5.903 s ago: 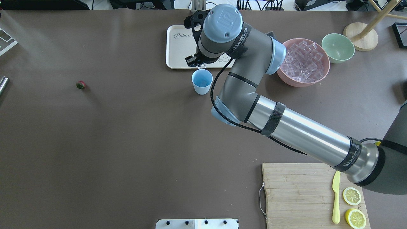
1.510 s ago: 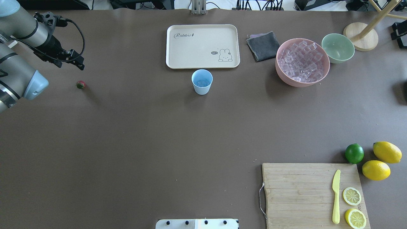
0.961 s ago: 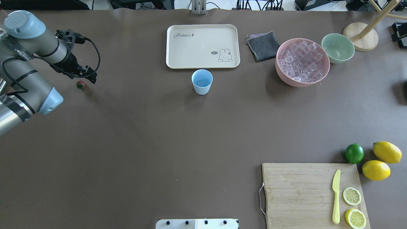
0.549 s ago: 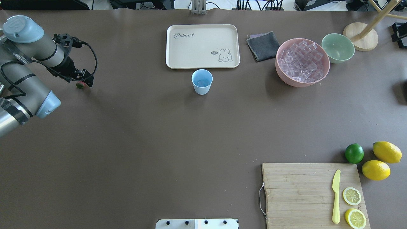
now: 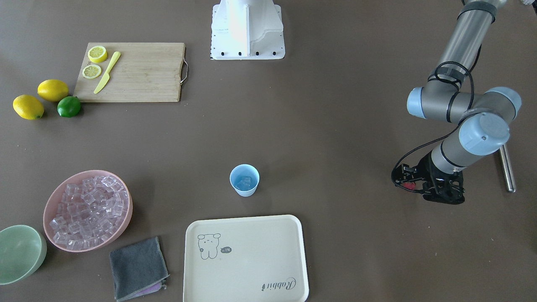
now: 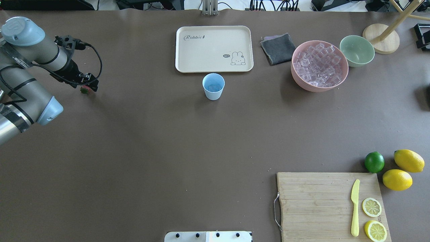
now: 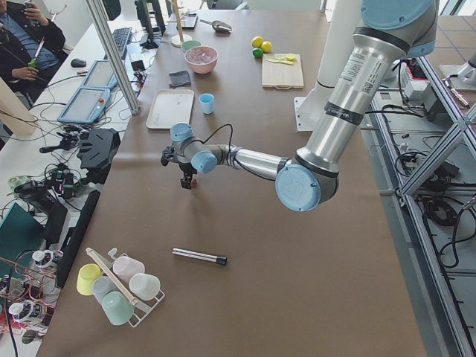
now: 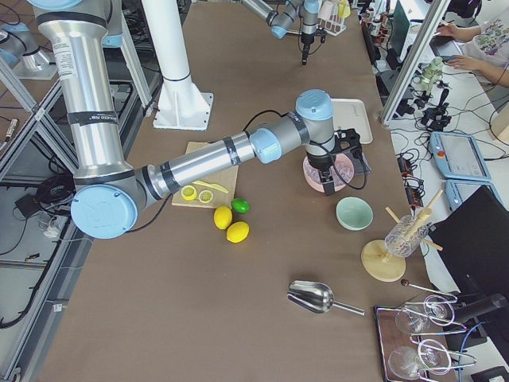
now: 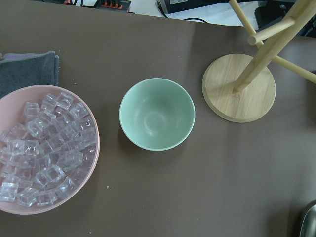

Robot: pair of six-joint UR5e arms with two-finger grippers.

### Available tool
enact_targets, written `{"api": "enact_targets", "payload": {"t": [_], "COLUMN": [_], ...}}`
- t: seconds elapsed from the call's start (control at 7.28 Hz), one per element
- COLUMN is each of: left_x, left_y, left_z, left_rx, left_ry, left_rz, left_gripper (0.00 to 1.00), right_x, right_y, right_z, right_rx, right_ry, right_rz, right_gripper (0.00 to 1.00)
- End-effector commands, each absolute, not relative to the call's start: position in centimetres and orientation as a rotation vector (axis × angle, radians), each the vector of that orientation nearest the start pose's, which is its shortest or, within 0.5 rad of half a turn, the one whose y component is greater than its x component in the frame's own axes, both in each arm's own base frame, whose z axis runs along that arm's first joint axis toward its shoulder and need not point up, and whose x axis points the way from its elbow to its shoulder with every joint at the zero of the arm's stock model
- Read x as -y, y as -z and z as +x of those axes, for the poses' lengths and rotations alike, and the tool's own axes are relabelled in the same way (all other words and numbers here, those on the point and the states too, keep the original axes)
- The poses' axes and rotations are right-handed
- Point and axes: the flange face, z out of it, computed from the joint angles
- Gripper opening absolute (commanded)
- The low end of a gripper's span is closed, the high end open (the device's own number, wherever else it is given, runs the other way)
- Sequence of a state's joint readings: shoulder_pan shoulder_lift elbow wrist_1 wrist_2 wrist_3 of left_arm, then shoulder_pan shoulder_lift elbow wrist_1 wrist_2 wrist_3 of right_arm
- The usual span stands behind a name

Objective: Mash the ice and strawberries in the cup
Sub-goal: 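Close the left gripper on the strawberry and lift it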

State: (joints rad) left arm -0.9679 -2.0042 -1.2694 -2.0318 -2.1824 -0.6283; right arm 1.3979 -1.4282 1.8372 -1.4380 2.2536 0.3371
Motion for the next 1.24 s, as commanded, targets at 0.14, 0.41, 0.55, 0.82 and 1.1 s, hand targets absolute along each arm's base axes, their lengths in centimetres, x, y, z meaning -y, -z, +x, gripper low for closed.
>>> {"api": "enact_targets", "payload": {"t": [0.14,0.41,0.55,0.82,1.1], "left_x": [61.7,61.6,61.6,61.6,62.1], "left_y": [-50.8,-51.3,-51.3,-51.0,-50.2], "left_z": [33.2,33.2,33.2,33.2,33.0], "left_rx": [-0.819,-0.814,-0.816,-0.819,-0.825], "left_ry": [-0.158,-0.157,-0.157,-0.158,-0.165], "left_rz": [0.128,0.121,0.120,0.124,0.140], "left_gripper": [0.78,0.78,0.76,0.23,0.00], "right_x": [54.3,54.0,53.8,53.3,53.1], "right_y": [-44.5,-44.1,-43.9,-43.9,-43.7], "right_z": [-2.3,-2.2,-2.2,-1.9,-1.7], "right_rx": [0.775,0.776,0.777,0.776,0.778], "right_ry": [0.031,0.032,0.034,0.032,0.029], "right_rz": [0.337,0.344,0.350,0.351,0.356], "right_gripper": [1.00,1.00,1.00,1.00,1.00]}}
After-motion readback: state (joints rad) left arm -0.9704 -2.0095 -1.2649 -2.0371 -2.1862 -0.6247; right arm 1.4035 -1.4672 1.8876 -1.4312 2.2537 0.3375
